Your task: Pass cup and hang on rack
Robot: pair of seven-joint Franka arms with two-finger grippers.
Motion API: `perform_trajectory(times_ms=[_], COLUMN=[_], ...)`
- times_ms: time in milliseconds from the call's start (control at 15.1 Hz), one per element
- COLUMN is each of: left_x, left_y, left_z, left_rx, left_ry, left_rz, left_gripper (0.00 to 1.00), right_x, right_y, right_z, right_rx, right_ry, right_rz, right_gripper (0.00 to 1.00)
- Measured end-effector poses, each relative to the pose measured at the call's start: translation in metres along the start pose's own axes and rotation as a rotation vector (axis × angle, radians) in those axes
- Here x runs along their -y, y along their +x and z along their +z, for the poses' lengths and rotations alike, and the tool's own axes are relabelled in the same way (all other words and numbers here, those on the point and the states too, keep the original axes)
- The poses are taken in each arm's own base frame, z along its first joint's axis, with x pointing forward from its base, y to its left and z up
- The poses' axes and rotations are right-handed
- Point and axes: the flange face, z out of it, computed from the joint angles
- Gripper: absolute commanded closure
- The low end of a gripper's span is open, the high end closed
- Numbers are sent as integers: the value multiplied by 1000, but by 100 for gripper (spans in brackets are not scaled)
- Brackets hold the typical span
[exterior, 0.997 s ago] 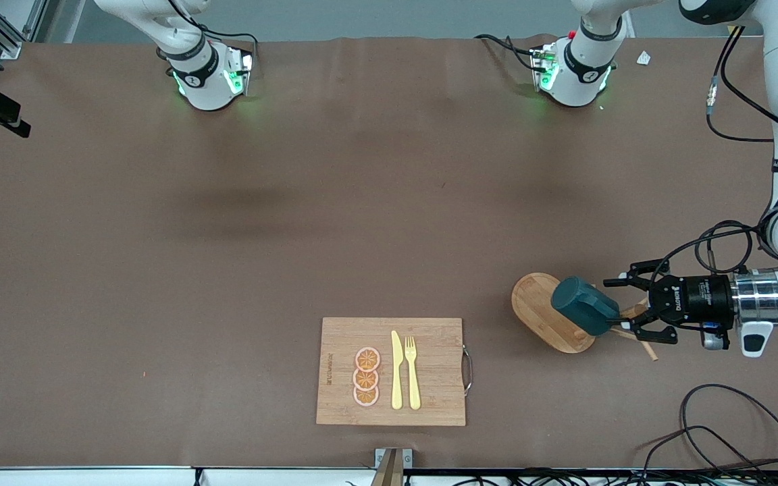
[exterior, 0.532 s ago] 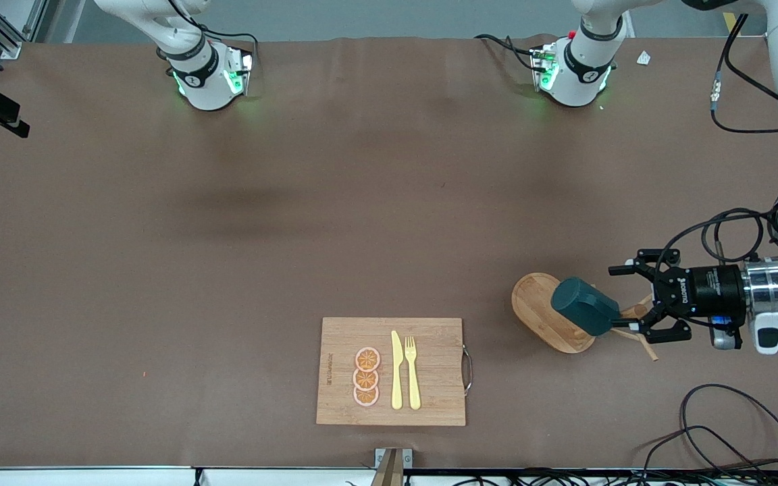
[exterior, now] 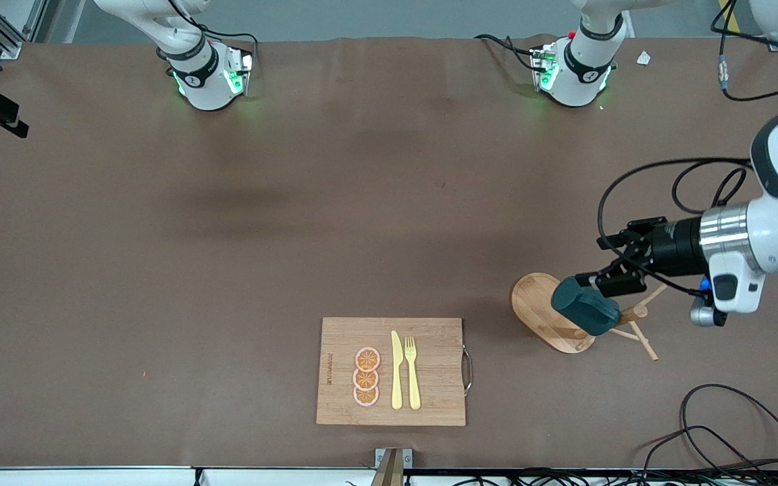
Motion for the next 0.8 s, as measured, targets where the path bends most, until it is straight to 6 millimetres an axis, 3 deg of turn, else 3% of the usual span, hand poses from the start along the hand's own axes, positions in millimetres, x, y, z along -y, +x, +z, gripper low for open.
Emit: perform_trajectory(times_ms=[332, 797], left_x=[-1, 30], left_y=[-57, -76], left_z=[-31, -105], left_rx=[-197, -357], left_ry=[291, 485], left_rz=[388, 636], left_gripper=[0, 0], right_x=[0, 0], right_y=[0, 0], right_z=[0, 0], right_rx=[0, 1], right_ry=[0, 0], right_rz=[0, 0], right_gripper=[0, 0])
